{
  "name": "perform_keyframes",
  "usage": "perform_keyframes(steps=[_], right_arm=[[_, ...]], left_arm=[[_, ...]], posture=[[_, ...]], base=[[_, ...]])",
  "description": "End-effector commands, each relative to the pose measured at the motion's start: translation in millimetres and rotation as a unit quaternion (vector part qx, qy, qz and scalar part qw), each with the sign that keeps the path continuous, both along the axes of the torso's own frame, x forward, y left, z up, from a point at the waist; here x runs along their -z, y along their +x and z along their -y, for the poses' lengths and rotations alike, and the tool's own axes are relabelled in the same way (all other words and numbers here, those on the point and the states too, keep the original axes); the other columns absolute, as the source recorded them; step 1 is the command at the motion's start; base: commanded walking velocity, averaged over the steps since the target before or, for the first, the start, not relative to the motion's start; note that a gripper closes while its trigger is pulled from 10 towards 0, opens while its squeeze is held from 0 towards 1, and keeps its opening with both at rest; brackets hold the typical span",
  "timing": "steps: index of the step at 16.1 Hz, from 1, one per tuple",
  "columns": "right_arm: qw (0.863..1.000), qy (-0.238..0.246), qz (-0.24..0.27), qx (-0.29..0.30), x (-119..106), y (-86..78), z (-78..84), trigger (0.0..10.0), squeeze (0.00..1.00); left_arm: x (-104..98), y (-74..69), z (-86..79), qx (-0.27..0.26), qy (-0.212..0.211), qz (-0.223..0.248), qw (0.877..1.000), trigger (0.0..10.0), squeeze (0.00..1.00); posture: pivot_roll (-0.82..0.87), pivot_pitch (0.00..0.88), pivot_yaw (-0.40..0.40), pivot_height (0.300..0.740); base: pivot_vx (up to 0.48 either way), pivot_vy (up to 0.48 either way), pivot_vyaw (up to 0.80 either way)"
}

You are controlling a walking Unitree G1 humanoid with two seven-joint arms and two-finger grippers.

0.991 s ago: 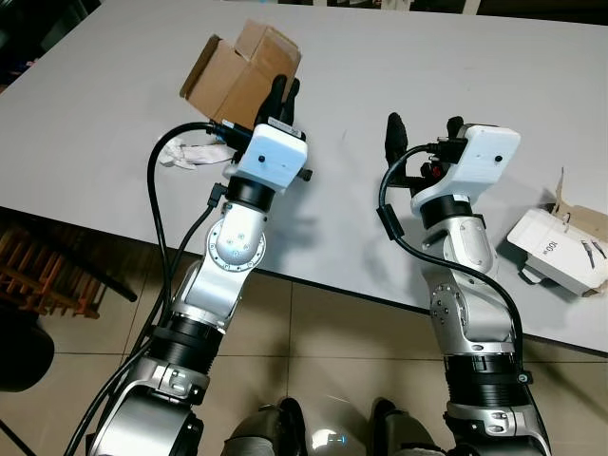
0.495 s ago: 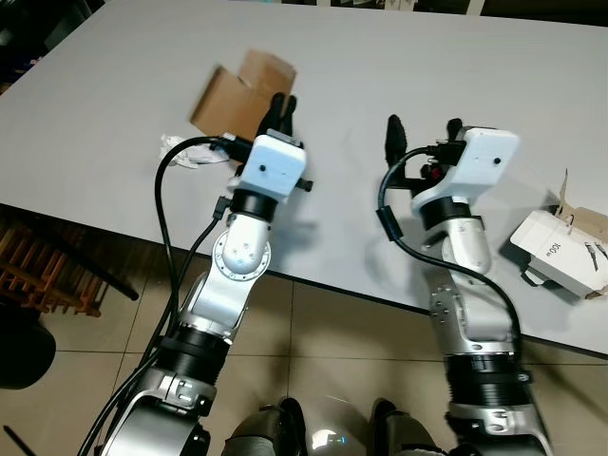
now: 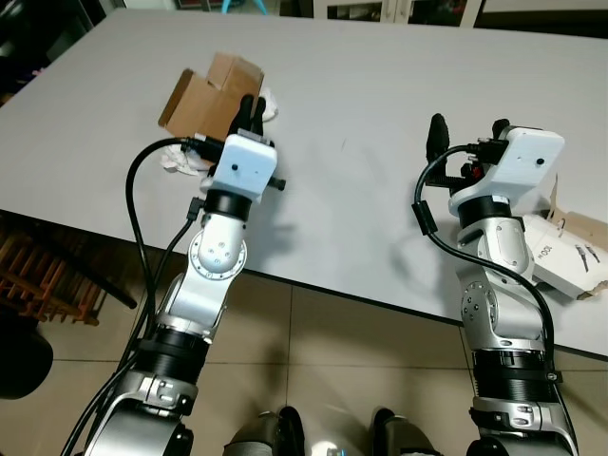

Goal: Picking trash to rubbish bin

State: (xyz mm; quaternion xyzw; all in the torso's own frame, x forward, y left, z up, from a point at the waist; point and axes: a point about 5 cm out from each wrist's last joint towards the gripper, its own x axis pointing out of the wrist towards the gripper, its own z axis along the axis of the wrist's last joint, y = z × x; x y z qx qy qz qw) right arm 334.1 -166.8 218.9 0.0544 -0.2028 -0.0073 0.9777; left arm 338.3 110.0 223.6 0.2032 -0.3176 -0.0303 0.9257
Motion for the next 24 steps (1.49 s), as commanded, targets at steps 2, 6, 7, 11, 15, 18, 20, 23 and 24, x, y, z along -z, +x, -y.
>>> perform_keyframes(steps=[2,6,7,11,15,18,20,23,24], right_arm=[[1.0,0.005,0.005,-0.006,0,0.5,-3.6,10.0,0.0],[1.0,0.009,0.002,-0.015,3,1.0,-10.0,10.0,0.0],[1.0,0.009,0.001,-0.019,4,0.9,-12.4,10.0,0.0],[1.0,0.01,0.001,-0.02,3,2.0,-13.0,10.0,0.0],[1.0,0.009,-0.004,-0.022,6,2.3,-14.7,10.0,0.0],[1.0,0.009,-0.008,-0.025,7,4.1,-16.2,10.0,0.0],[1.0,0.008,-0.007,-0.028,6,5.0,-18.2,10.0,0.0],[0.999,0.009,-0.007,-0.034,6,5.9,-21.2,10.0,0.0],[0.999,0.009,-0.007,-0.036,6,6.0,-22.1,10.0,0.0]], left_arm=[[-2,-2.2,-6.3,-0.015,0.005,0.008,1.0,10.0,0.0],[-1,-2.1,-2.7,-0.015,0.004,0.008,1.0,10.0,0.0],[0,-2.1,-0.5,-0.013,0.002,0.007,1.0,10.0,0.0],[-2,-0.9,2.5,-0.01,0.001,0.009,1.0,10.0,0.0],[-2,-0.9,3.3,-0.011,-0.001,0.009,1.0,10.0,0.0],[-2,-1.3,4.4,-0.012,-0.002,0.009,1.0,10.0,0.0],[-3,-1.5,3.2,-0.015,-0.004,0.01,1.0,10.0,0.0],[-4,-1.5,2.2,-0.018,-0.004,0.012,1.0,10.0,0.0],[-4,-1.5,1.9,-0.02,-0.004,0.012,1.0,10.0,0.0]], posture=[[-0.07,0.136,0.111,0.74],[-0.07,0.131,0.108,0.74],[-0.07,0.131,0.109,0.74],[-0.07,0.139,0.105,0.74],[-0.06,0.151,0.094,0.74],[-0.05,0.155,0.086,0.74],[-0.05,0.157,0.082,0.74],[-0.04,0.158,0.08,0.74],[-0.04,0.159,0.08,0.74]], base=[[0.0,0.0,0.0],[0.0,0.0,0.0],[0.0,0.0,0.0],[0.0,0.0,0.0],[0.0,0.0,0.0],[-0.161,0.0,0.0],[-0.277,0.0,0.0],[-0.292,0.0,0.0],[-0.3,0.0,0.0]])
